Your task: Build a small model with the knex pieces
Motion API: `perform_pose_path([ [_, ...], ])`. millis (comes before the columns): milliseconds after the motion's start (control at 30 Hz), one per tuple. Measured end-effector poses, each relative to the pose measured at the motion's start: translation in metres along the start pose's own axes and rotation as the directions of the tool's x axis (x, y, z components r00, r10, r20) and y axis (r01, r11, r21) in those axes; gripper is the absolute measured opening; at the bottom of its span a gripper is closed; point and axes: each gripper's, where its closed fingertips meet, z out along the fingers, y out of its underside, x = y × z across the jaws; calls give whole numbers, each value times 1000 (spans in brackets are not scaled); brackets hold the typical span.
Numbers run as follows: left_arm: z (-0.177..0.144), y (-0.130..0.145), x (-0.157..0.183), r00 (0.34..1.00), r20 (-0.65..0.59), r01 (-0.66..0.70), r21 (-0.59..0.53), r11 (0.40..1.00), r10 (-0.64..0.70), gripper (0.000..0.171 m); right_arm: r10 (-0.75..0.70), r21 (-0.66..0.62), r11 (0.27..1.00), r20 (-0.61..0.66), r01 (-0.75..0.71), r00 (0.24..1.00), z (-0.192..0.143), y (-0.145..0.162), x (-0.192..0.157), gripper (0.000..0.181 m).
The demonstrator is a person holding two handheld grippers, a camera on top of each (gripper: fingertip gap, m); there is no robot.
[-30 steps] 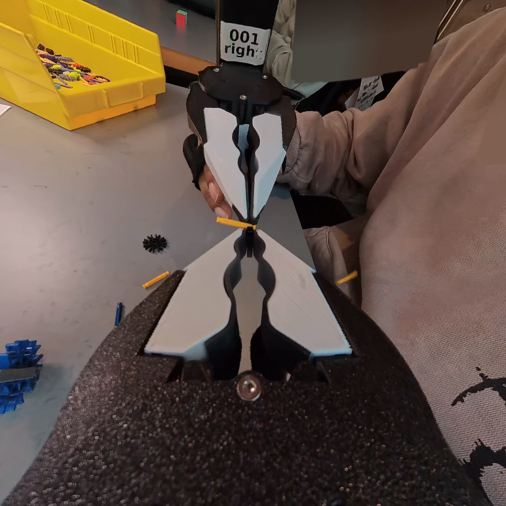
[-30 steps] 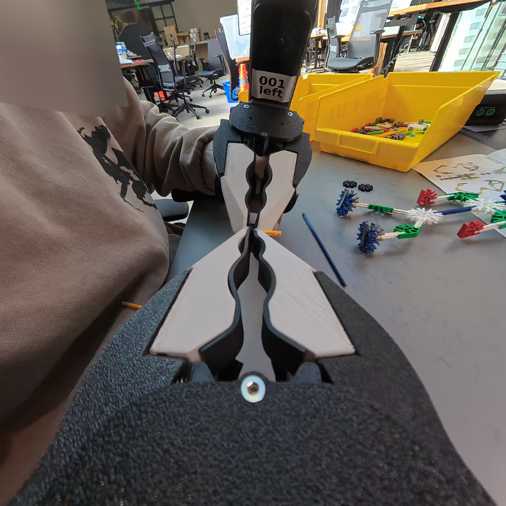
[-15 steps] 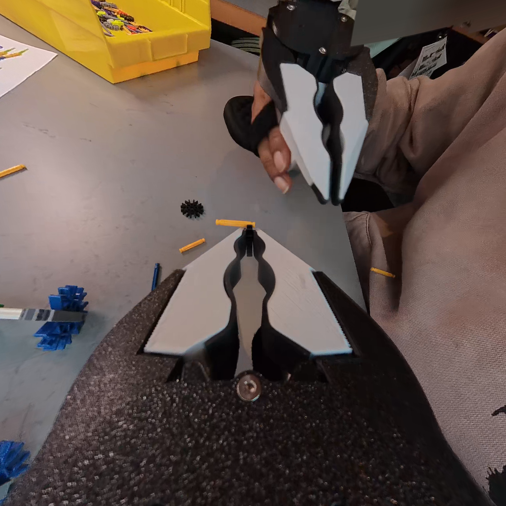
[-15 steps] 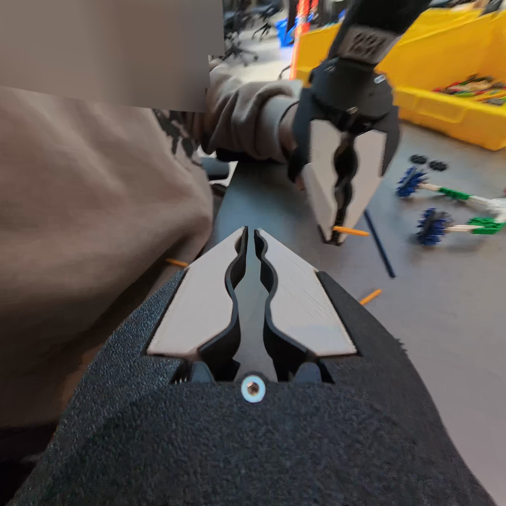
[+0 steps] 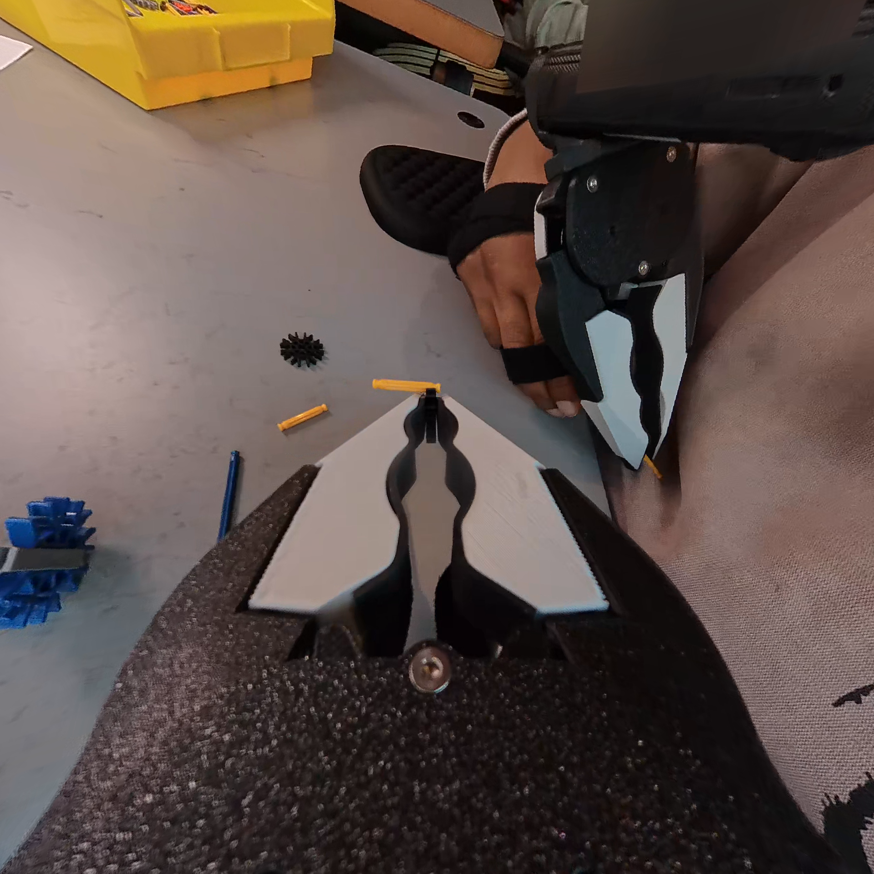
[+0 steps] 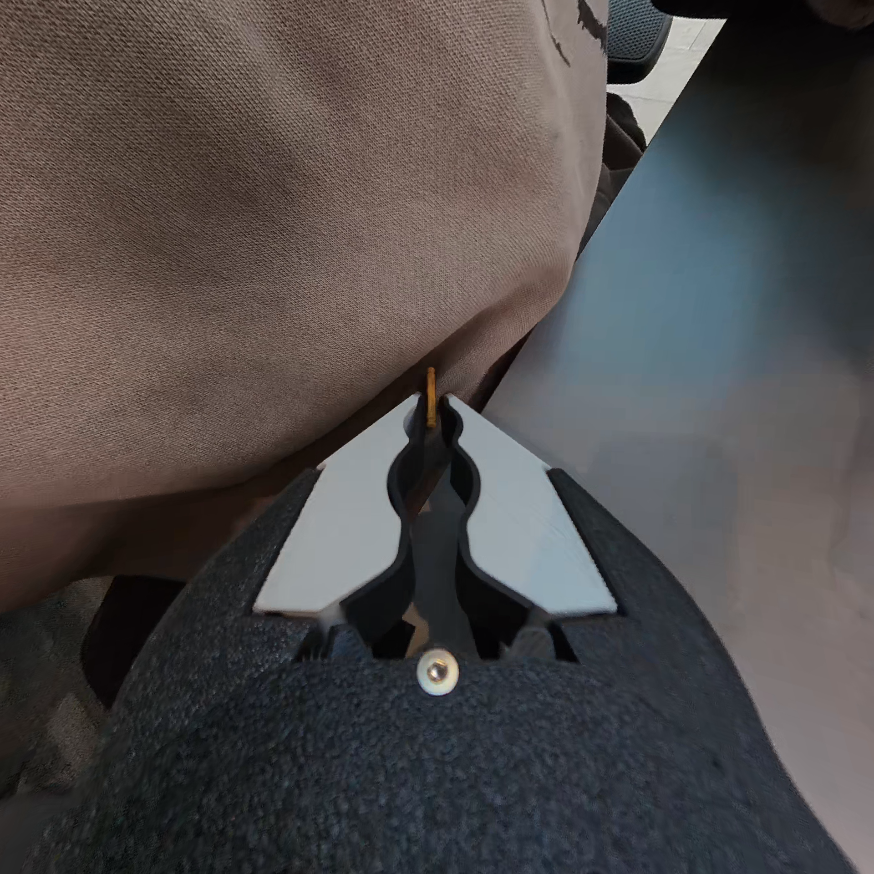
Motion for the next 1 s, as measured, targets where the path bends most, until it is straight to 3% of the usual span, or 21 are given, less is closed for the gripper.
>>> perform_pose_path([
  [233,-16,-27,9,946,-214,280,156,947,-244,2,55,119,992,-106,-42,993,-39,-8,18,3],
  [433,-24,-36,6,887,-300,418,200,886,-351,2,129,224,970,-139,-96,982,-73,-1,35,2],
  [533,-25,-37,4,866,-321,458,205,865,-383,2,160,185,977,-290,-108,944,-87,13,63,2],
  [633,-24,-38,1,845,-343,494,206,845,-411,1,146,46,989,-445,-140,884,-89,40,92,2],
  [767,-25,-38,-1,822,-364,530,210,822,-437,1,80,-84,985,-546,-149,834,-85,57,111,8],
  [867,-28,-42,-3,790,-400,576,224,786,-465,1,72,-2,996,-622,-93,780,-103,40,121,26],
  [1000,-32,-45,-6,751,-442,625,237,743,-491,2,12,149,976,-769,161,639,-136,-12,127,45],
])
